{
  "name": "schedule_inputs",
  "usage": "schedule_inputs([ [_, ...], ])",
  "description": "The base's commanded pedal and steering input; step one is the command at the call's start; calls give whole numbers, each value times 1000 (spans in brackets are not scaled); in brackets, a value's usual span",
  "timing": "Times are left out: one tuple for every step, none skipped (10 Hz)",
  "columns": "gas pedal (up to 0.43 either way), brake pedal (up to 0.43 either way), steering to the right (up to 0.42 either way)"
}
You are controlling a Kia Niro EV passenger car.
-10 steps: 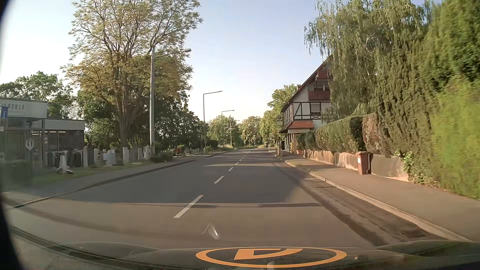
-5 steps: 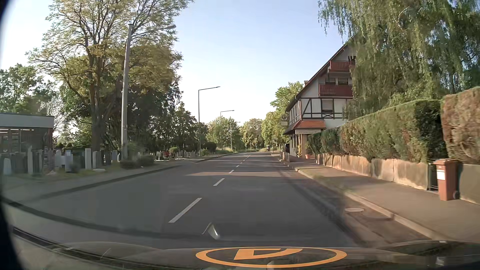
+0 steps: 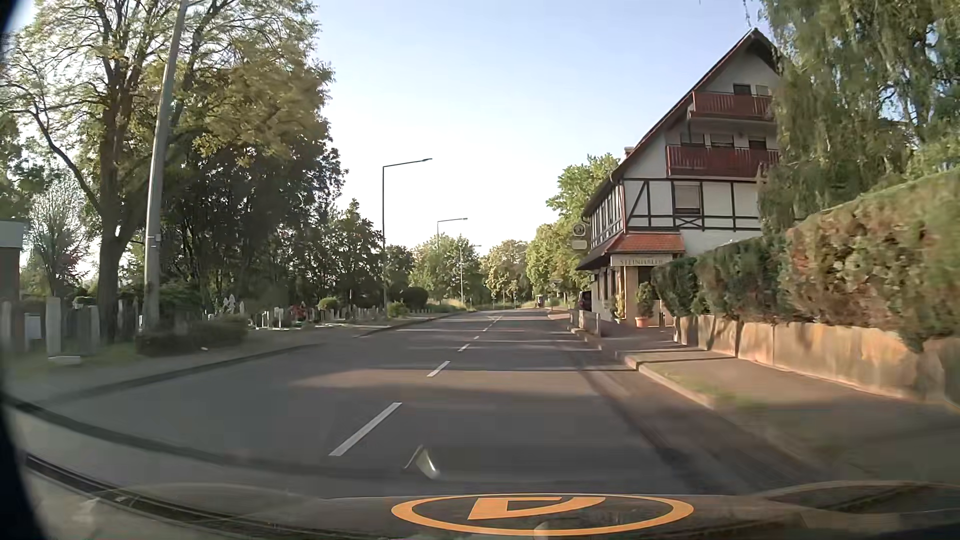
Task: Follow the waypoints while adhering to traffic rules and regulations
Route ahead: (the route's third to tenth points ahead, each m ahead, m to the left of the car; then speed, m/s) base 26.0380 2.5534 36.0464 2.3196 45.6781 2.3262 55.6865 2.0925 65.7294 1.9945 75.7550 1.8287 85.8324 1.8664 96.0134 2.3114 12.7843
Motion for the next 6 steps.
schedule_inputs([
  [157, 0, -4],
  [150, 0, -2],
  [150, 0, -2],
  [150, 0, -1],
  [150, 0, -1],
  [150, 0, -1],
])
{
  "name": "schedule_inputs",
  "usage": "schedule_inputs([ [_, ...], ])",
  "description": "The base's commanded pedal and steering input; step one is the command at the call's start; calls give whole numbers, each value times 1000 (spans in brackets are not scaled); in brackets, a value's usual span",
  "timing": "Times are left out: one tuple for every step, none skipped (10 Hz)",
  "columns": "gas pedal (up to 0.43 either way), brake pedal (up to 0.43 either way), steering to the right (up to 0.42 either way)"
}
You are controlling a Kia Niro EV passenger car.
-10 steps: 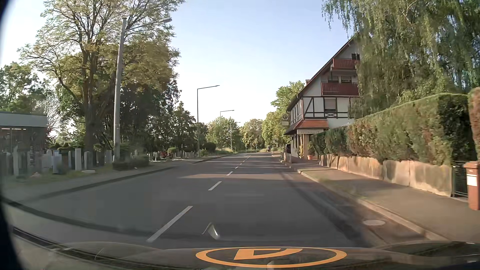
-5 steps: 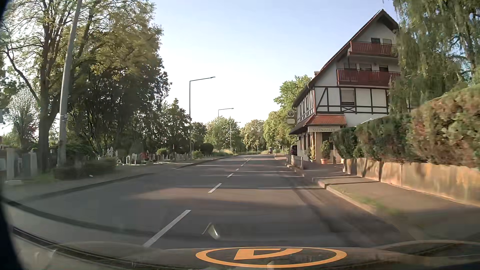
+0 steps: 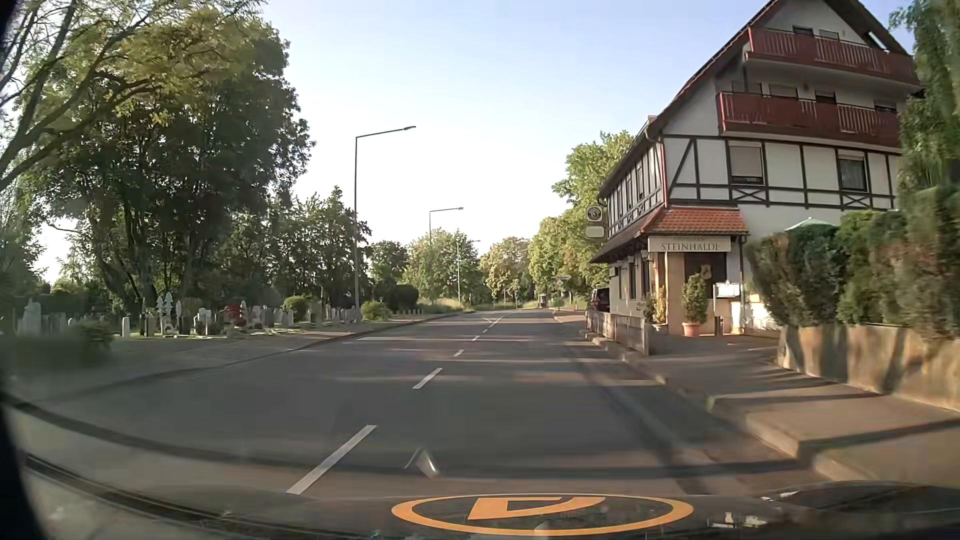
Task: Follow the waypoints while adhering to traffic rules and regulations
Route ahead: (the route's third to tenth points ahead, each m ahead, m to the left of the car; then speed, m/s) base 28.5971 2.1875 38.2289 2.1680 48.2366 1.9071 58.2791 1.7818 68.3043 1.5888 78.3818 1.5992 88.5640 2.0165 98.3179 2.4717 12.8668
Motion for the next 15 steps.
schedule_inputs([
  [150, 0, -1],
  [150, 0, -1],
  [150, 0, -1],
  [150, 0, -1],
  [150, 0, 0],
  [150, 0, 0],
  [150, 0, 0],
  [150, 0, 0],
  [150, 0, 1],
  [150, 0, 1],
  [150, 0, 2],
  [150, 0, 3],
  [150, 0, 3],
  [150, 0, 3],
  [150, 0, 3],
])
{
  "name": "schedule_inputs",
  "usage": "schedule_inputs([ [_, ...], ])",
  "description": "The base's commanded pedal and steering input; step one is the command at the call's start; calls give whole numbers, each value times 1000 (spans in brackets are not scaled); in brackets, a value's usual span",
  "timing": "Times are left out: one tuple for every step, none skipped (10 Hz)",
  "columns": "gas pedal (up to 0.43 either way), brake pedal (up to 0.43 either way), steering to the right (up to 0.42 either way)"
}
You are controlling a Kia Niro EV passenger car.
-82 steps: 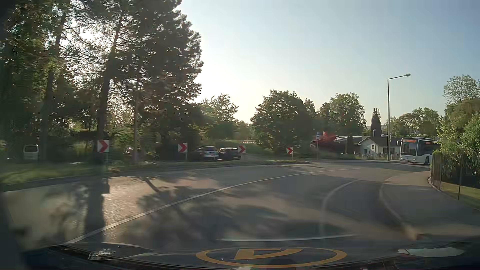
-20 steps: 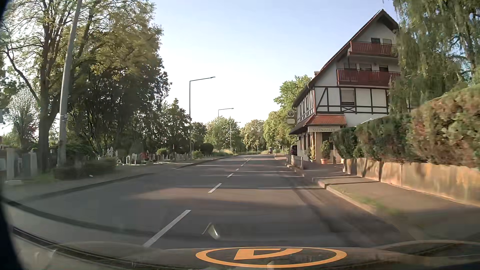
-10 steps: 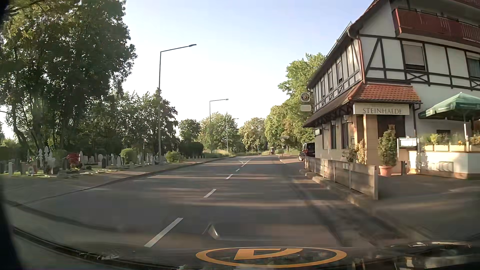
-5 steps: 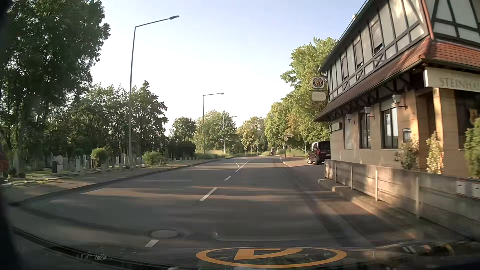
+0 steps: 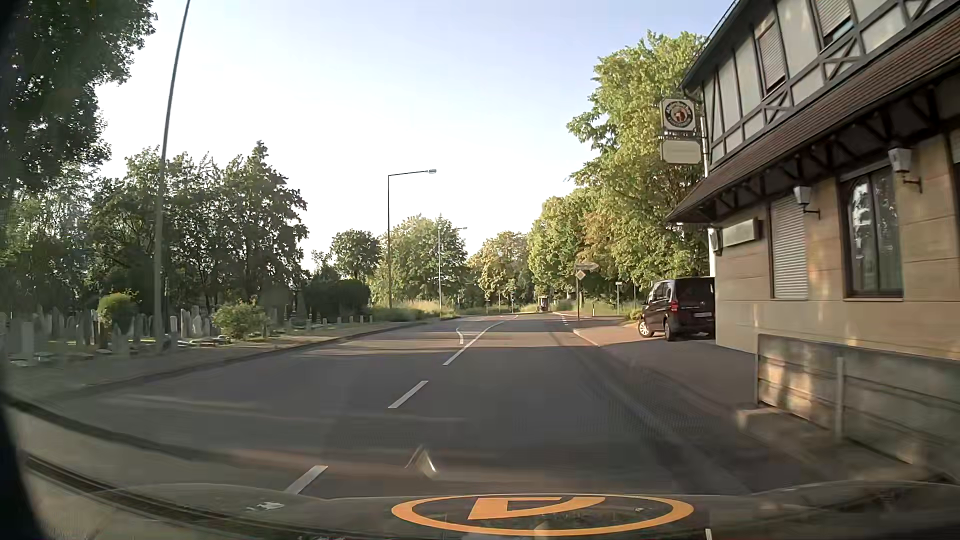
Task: Follow the waypoints while adhering to traffic rules and regulations
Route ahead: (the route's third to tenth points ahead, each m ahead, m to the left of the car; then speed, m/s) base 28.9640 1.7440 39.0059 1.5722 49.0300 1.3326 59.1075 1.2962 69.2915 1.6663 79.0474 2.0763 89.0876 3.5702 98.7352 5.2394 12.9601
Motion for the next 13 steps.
schedule_inputs([
  [150, 0, 3],
  [150, 0, 3],
  [150, 0, 3],
  [150, 0, 3],
  [150, 0, 3],
  [150, 0, 3],
  [150, 0, 3],
  [150, 0, 4],
  [150, 0, 3],
  [150, 0, 3],
  [150, 0, 3],
  [150, 0, 3],
  [150, 0, 3],
])
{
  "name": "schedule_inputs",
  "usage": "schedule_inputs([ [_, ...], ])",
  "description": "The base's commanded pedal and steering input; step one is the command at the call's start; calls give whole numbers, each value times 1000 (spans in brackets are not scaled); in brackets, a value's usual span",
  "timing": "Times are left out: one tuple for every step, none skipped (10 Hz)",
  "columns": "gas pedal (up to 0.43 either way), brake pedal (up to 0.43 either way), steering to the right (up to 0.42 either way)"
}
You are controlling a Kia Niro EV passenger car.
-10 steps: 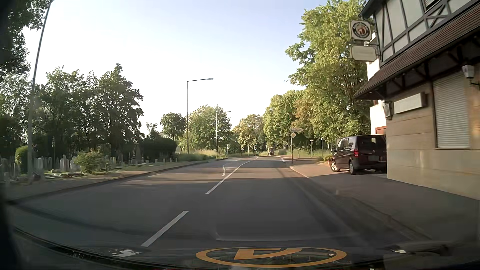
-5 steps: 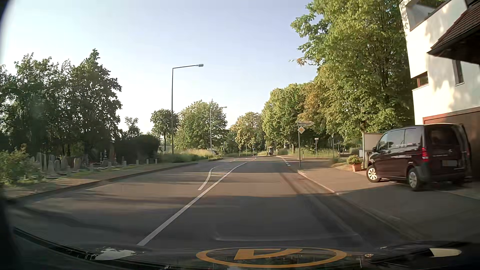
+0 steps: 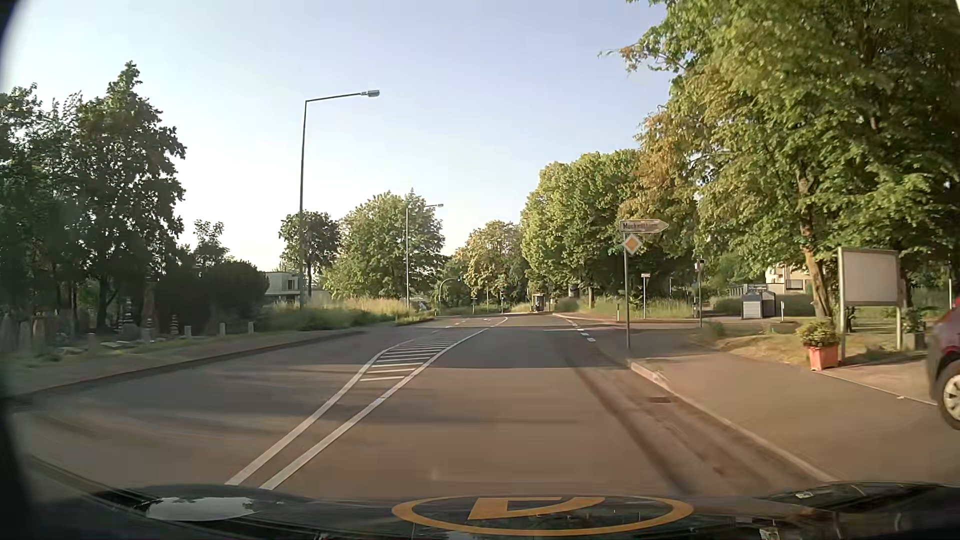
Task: Follow the waypoints while adhering to traffic rules and regulations
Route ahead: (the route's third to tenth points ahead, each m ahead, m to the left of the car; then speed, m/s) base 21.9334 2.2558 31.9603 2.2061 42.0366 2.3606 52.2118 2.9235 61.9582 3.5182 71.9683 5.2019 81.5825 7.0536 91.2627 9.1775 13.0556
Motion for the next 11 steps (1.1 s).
schedule_inputs([
  [150, 0, 3],
  [150, 0, 3],
  [150, 0, 4],
  [150, 0, 3],
  [150, 0, 3],
  [150, 0, 3],
  [150, 0, 4],
  [150, 0, 3],
  [150, 0, 3],
  [150, 0, 3],
  [150, 0, 3],
])
